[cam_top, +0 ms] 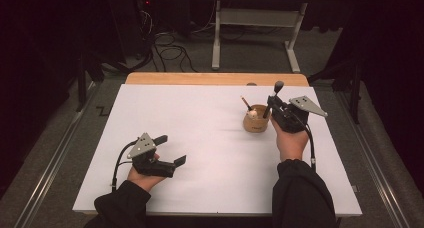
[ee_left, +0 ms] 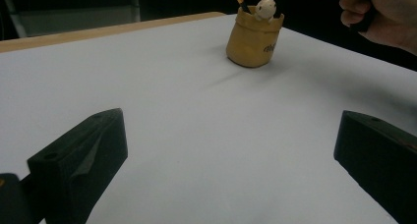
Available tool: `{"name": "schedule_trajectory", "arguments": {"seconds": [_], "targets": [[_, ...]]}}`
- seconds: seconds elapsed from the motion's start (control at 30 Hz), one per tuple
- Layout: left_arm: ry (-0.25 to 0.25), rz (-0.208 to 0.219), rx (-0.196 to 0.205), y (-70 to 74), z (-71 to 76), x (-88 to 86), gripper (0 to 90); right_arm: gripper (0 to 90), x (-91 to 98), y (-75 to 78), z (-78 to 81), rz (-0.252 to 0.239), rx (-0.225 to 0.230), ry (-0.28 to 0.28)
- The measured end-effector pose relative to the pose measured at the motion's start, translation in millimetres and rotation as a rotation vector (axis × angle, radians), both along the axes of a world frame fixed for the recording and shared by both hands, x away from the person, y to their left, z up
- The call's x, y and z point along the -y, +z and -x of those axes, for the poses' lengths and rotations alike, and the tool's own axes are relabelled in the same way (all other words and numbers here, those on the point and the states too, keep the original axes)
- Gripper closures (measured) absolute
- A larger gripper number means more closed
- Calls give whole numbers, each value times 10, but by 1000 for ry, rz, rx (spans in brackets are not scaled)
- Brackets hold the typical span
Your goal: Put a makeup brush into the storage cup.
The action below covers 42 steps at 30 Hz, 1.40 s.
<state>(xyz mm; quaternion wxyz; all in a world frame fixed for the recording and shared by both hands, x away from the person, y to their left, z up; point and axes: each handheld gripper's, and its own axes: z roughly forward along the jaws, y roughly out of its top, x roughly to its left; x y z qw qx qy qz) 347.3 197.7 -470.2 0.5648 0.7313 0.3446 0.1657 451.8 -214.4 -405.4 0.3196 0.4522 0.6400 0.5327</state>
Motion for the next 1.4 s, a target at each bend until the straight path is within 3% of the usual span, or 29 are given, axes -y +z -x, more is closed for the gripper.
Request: {"name": "schedule_trajectory", "arguments": {"seconds": [0.87, 0.9, 1.0, 1.07, 1.2, 1.4], "targets": [[2, 3, 2, 5, -2, -16, 3, 789, -82, -183, -91, 46, -80, 13], [2, 3, 2, 5, -1, -16, 3, 764, -86, -190, -99, 47, -88, 14], [2, 5, 1, 5, -3, -18, 3, 523, -82, -193, -111, 28, -94, -3], [1, 4, 0, 4, -4, -18, 3, 444, -59, -196, -116, -1, -110, -11], [-2, 4, 0, 3, -3, -15, 3, 392, -8, -200, -108, -14, -123, -23], [-1, 5, -1, 4, -2, -14, 3, 396, 18, -182, -86, -8, -123, -18]]}}
